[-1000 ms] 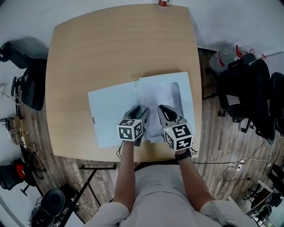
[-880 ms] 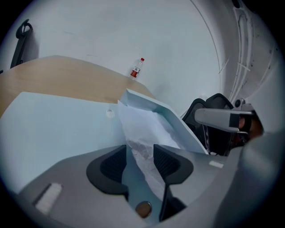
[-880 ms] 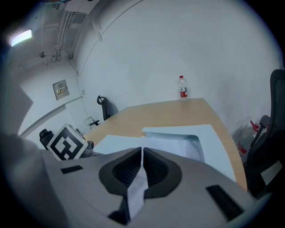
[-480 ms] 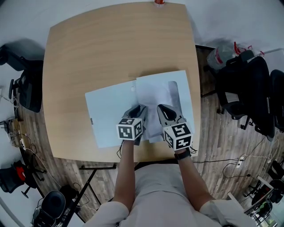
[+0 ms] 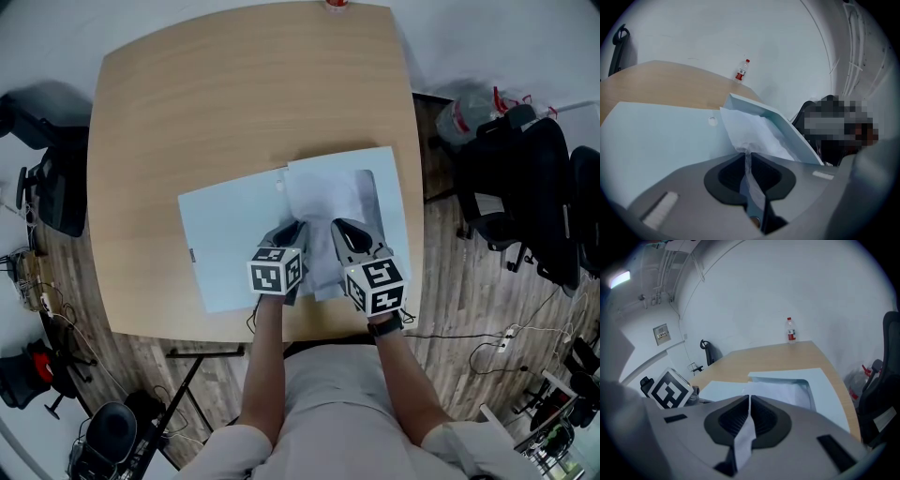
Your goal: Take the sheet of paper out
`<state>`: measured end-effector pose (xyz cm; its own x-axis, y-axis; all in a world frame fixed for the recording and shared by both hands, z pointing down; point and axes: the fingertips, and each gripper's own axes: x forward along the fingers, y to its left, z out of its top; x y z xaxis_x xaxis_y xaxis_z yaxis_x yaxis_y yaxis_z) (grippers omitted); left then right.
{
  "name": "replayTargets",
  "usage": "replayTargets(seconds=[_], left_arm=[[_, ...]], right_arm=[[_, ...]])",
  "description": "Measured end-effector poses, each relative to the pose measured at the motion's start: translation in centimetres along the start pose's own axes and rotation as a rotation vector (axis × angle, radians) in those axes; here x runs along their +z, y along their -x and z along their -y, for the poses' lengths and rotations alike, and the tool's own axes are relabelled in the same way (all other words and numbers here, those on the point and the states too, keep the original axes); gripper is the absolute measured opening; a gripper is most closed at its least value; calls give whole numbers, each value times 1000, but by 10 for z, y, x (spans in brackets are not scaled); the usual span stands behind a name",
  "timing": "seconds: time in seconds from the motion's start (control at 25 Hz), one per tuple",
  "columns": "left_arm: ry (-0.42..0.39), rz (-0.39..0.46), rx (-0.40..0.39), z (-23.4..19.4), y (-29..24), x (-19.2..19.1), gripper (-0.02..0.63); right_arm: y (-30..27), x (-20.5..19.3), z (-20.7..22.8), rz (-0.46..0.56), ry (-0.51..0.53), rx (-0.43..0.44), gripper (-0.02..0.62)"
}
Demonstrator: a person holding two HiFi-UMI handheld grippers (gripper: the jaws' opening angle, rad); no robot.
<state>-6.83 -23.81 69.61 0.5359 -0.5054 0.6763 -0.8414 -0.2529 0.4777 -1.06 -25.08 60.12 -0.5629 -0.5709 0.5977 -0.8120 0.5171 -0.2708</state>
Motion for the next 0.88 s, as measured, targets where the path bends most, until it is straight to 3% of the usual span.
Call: replayTargets(seconds=[0.88], left_arm=[[24,29,45,-15,27,1,25]], right_arm=[[5,4,-16,9,35,27,18]])
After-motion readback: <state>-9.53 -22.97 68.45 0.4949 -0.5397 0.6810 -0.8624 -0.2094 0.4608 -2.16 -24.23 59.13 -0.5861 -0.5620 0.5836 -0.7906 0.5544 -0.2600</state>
